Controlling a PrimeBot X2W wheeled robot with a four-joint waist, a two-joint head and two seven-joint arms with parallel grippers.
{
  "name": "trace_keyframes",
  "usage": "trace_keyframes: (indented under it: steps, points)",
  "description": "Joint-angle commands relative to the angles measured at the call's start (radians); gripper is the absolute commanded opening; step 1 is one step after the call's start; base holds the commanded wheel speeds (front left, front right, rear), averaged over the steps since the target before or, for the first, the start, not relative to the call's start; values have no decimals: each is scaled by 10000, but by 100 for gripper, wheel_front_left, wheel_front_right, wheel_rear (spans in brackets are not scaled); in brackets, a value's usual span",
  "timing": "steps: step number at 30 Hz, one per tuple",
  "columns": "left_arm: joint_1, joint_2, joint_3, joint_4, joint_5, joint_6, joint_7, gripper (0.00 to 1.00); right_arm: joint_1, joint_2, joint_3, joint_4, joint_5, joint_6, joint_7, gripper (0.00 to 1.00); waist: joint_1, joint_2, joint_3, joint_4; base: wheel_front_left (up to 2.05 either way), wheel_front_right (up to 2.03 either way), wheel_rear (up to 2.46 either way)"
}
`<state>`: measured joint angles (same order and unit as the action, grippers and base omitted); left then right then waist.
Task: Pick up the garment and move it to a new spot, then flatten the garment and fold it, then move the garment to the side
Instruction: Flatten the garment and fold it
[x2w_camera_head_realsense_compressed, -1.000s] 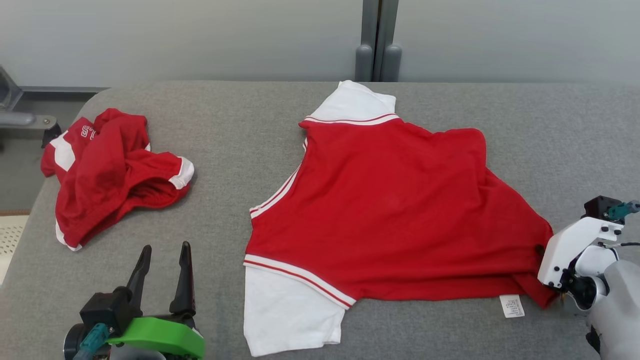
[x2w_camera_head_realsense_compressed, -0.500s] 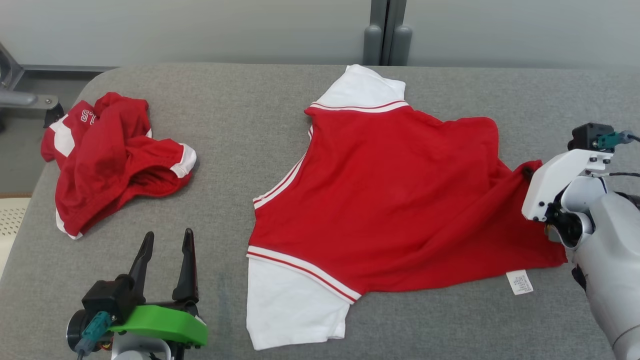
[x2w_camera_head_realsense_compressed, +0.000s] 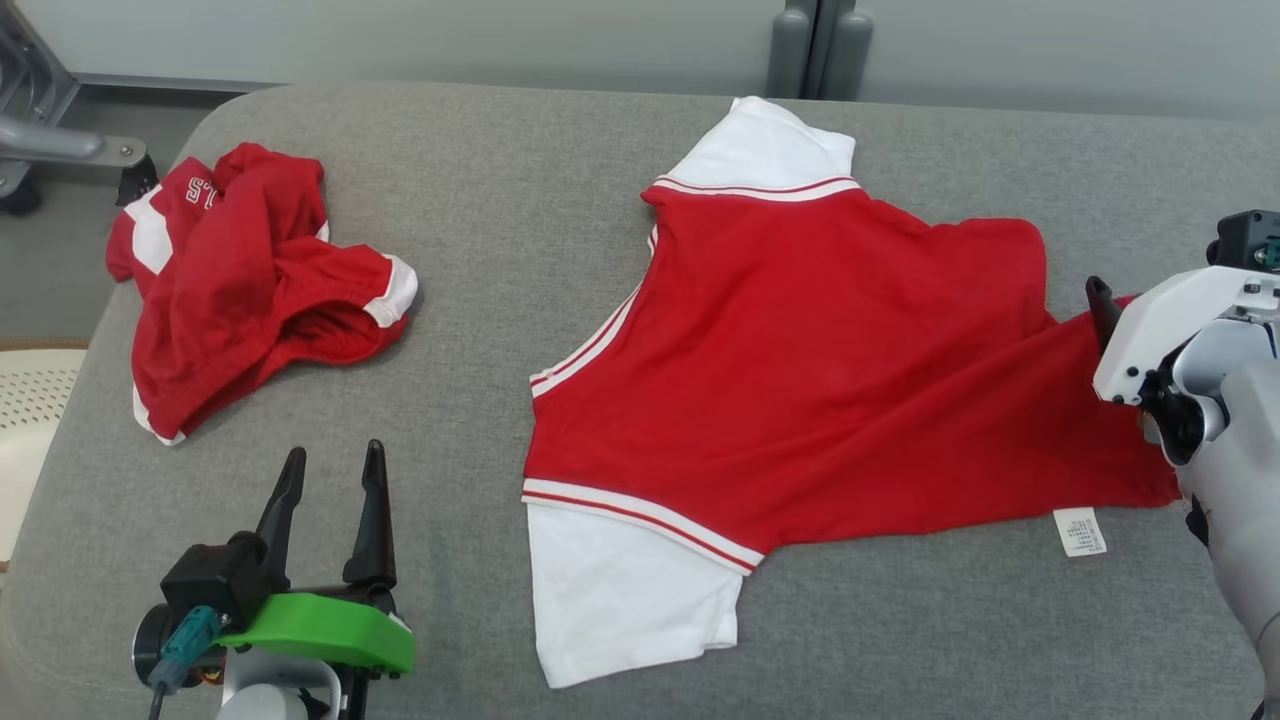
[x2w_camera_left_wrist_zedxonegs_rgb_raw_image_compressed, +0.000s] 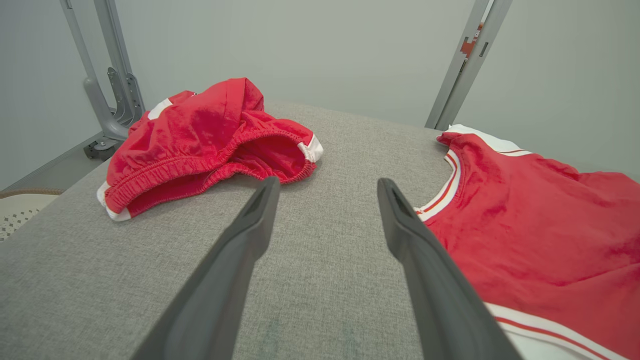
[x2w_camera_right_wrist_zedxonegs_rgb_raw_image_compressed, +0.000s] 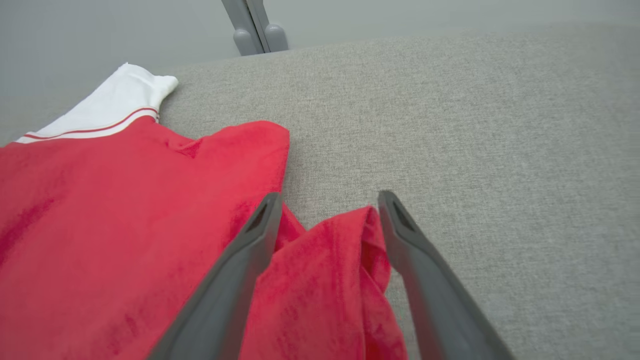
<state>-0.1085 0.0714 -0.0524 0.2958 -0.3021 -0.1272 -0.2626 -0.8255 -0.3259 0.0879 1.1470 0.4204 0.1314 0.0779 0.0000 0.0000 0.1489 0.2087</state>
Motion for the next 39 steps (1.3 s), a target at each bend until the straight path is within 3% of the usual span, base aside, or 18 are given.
trace_keyframes:
  steps: [1,10,15,22,29,39]
  points:
    - [-22,-33,60,-26,81,-36,-30,100,-53,2,119,74,-150,-14,-296,100,0,0,-183,-208,0,0,0]
    - [338,25,520,-303,215,-41,-30,100,413,414,1529,-1061,-131,-14,-2521,100,0,0,-1001,-1094,0,0,0]
    - [563,86,927,-546,370,-42,-32,100,1105,427,2622,-2630,547,-14,-3193,100,0,0,-1529,-1647,0,0,0]
    - [760,81,1280,-740,482,-41,-18,100,2393,-80,3268,-5076,1164,-14,-3427,100,0,0,-1815,-2062,0,0,0]
    - [995,-36,1354,-730,534,-43,-18,100,4385,-276,2625,-7386,891,-14,-3437,100,0,0,-1935,-2122,0,0,0]
    - [1455,-115,1403,-966,661,-46,-18,100,7027,782,974,-9311,214,-12,-3435,100,0,0,-1959,-2117,0,0,0]
